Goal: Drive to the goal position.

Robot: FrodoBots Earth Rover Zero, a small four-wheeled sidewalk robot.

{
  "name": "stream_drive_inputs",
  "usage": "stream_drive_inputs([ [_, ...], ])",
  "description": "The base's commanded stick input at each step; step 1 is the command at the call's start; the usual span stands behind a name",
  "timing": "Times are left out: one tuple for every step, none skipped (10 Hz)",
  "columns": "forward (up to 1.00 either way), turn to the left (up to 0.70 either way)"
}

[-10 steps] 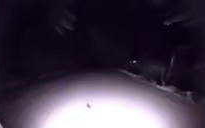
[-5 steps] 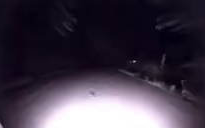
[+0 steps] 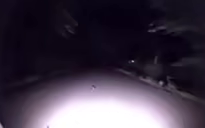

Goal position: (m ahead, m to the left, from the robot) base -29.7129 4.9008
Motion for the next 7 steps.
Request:
stream_drive_inputs([
  [-1.00, 0.00],
  [-1.00, 0.00],
  [-1.00, 0.00],
  [-1.00, 0.00],
  [-1.00, 0.00],
  [-1.00, 0.00],
  [-1.00, 0.00],
])
